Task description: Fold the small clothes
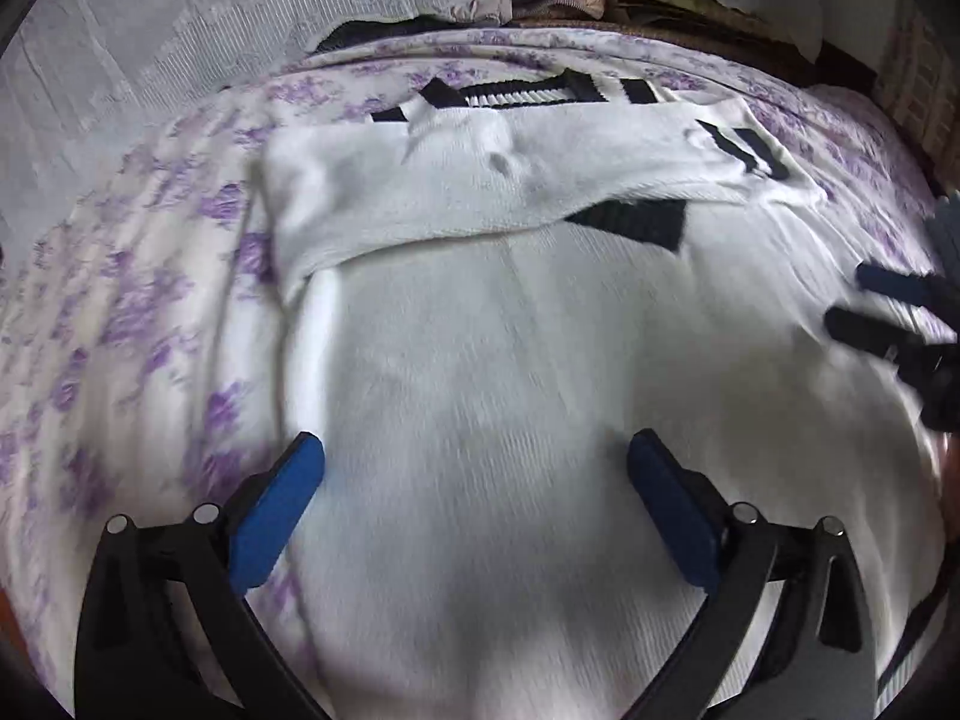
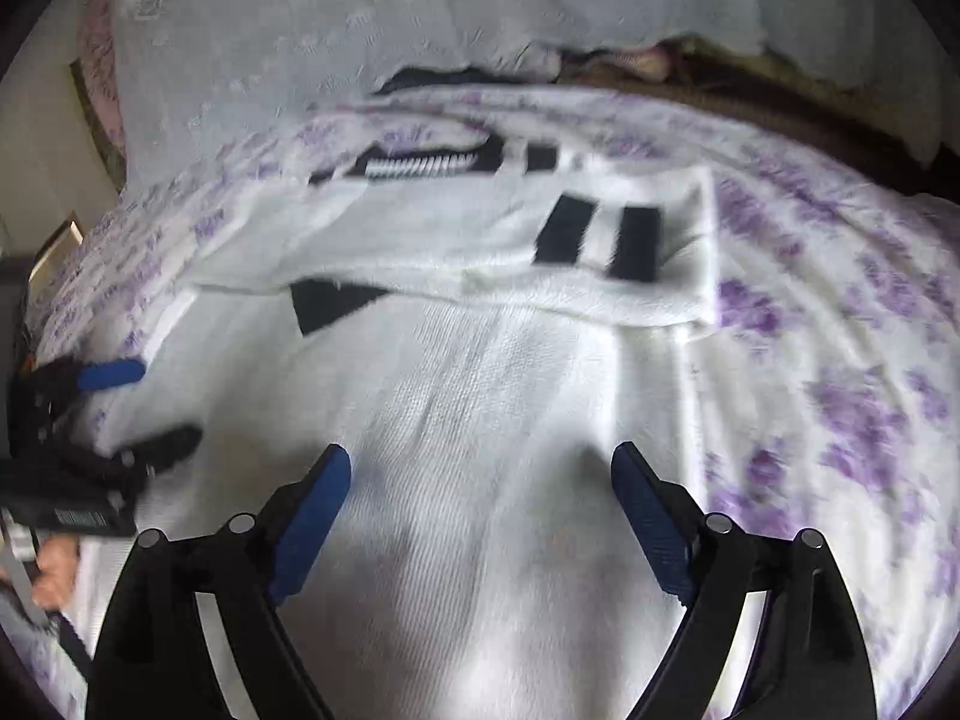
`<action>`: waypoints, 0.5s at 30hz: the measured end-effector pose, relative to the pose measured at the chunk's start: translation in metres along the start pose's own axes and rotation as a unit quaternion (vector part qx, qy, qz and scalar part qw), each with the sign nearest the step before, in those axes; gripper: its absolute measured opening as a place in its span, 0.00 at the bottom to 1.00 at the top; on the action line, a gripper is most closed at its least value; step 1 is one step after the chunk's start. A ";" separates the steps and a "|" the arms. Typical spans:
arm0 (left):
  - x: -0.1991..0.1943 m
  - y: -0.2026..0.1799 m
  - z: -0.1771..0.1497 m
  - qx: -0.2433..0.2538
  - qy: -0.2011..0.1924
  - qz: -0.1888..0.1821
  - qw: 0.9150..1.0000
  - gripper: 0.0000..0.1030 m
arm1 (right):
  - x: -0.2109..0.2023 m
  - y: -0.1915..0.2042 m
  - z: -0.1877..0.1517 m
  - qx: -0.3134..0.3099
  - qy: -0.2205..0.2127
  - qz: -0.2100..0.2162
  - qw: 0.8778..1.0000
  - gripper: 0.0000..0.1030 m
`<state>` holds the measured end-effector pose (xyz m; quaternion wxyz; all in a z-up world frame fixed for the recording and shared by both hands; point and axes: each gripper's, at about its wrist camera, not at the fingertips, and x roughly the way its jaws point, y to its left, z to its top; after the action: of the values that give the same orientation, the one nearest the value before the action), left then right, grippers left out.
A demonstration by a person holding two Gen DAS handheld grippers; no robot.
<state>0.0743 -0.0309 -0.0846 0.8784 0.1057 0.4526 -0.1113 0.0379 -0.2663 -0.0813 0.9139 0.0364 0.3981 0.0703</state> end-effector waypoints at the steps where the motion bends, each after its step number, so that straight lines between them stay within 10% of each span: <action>1: -0.005 0.002 -0.005 -0.006 0.002 -0.005 1.000 0.96 | -0.013 0.000 -0.008 0.005 -0.010 0.006 1.000 0.87; 6: -0.032 0.010 -0.041 -0.018 0.004 -0.040 0.999 0.96 | -0.025 0.007 -0.064 -0.017 0.021 0.007 1.000 0.94; 15: -0.067 0.031 -0.103 -0.071 0.015 -0.129 0.989 0.96 | -0.091 -0.022 -0.113 0.066 -0.050 0.068 0.994 0.95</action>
<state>-0.0344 0.0346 -0.0858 0.8550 -0.0140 0.4825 -0.1895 -0.1042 -0.3009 -0.0949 0.9213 0.1269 0.3527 0.1039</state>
